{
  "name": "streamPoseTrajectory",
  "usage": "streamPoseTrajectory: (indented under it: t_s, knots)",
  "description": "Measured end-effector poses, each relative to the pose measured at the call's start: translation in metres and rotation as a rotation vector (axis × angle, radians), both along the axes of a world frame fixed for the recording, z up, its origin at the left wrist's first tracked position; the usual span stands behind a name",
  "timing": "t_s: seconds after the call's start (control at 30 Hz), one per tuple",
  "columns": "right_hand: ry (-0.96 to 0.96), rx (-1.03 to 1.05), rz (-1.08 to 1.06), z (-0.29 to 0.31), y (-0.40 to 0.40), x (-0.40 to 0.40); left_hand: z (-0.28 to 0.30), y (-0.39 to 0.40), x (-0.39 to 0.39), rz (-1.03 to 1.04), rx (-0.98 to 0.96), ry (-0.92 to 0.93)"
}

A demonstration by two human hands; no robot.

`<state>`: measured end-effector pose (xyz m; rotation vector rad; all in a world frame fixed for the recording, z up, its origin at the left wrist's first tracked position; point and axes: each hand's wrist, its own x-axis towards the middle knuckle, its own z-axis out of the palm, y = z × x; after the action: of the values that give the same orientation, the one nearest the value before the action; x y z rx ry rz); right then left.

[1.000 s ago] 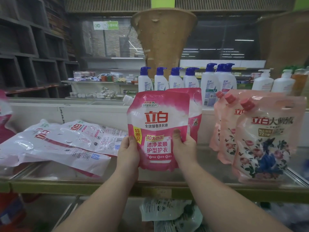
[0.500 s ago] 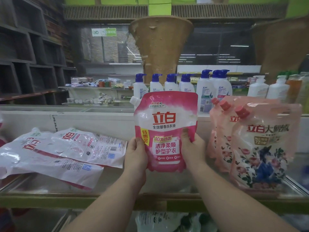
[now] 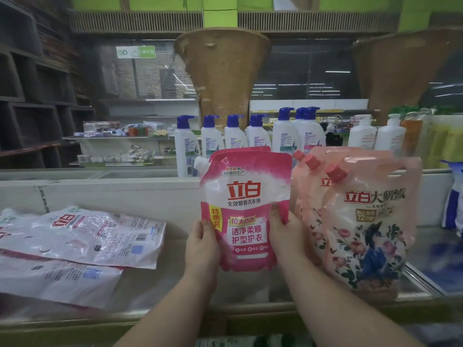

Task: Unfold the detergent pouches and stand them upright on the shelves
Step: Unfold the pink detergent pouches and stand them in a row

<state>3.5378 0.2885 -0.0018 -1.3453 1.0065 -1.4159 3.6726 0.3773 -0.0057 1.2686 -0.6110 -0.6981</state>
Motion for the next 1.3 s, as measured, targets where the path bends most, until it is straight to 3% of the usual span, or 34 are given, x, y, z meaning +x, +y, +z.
streamPoseTrajectory:
  t_s: [0.83,0.97,1.3]
  knots:
    - [-0.043,0.021,0.051,-0.013,-0.015,0.004,-0.016,-0.017,0.009,0.052,-0.003,-0.072]
    - [-0.013,0.003,0.025,-0.011,-0.012,0.003,-0.02,-0.018,0.012,0.112,-0.008,-0.161]
    - [0.041,0.011,-0.001,-0.016,-0.013,0.003,-0.02,-0.015,0.011,0.082,0.001,-0.128]
